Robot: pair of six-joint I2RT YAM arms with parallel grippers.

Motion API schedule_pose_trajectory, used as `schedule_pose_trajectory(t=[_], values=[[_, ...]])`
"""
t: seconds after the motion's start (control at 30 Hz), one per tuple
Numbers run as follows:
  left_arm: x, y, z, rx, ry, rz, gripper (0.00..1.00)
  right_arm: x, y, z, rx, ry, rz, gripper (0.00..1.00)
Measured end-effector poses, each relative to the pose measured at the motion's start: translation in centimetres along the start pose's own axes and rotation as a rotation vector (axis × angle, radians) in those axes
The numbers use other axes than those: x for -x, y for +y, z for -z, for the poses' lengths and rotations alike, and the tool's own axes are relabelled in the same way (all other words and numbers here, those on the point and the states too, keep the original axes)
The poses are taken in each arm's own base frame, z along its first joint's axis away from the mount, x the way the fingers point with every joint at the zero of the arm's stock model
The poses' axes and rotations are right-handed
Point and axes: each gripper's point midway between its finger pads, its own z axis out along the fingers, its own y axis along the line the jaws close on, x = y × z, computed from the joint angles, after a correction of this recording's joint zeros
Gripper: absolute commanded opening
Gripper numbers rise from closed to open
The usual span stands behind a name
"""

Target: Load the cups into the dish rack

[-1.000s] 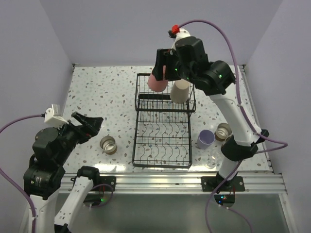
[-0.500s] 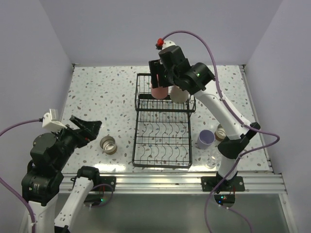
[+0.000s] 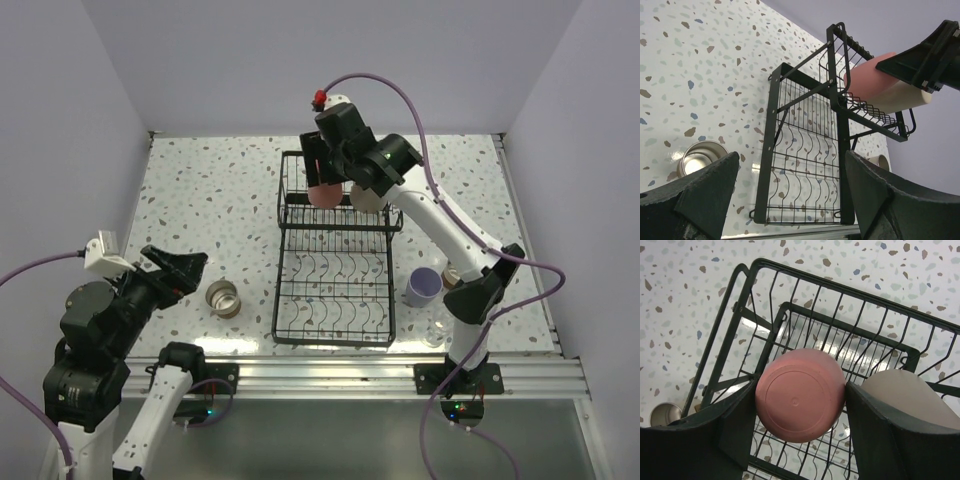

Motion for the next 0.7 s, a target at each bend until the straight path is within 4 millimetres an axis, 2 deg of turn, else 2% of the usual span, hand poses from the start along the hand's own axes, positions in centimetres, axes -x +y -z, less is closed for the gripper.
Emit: schedule_pose_trajectory(t=[0.17,0.23,0.57,0.67,0.7], values=[[-0.3,0.3,0.4,0.003,-0.001,0.008,0.89,-1.8,-1.2,-1.6,-0.048,0.041,0.008,0.00],[-0.5,0.5,0.4,0.005,0.000,0.009,0.89,-1.4,-1.4,-2.1,-0.050,0.019,-0.006,0.00],[-1.1,0.9,0.1,0.019,0.016,0.016,0.89,-1.1,-3.4,-1.6,-0.069,0.005,-0.049,0.01],[-1.1,0.9,0.0,0.021,0.019,0.016,0.89,-1.1,-3.3,-1.6,-0.066,0.006,-0.049,0.21],[-1.0,0.9,-0.1,0.022,0.020,0.016,0.89,-1.1,-3.3,-1.6,-0.066,0.006,-0.049,0.31]])
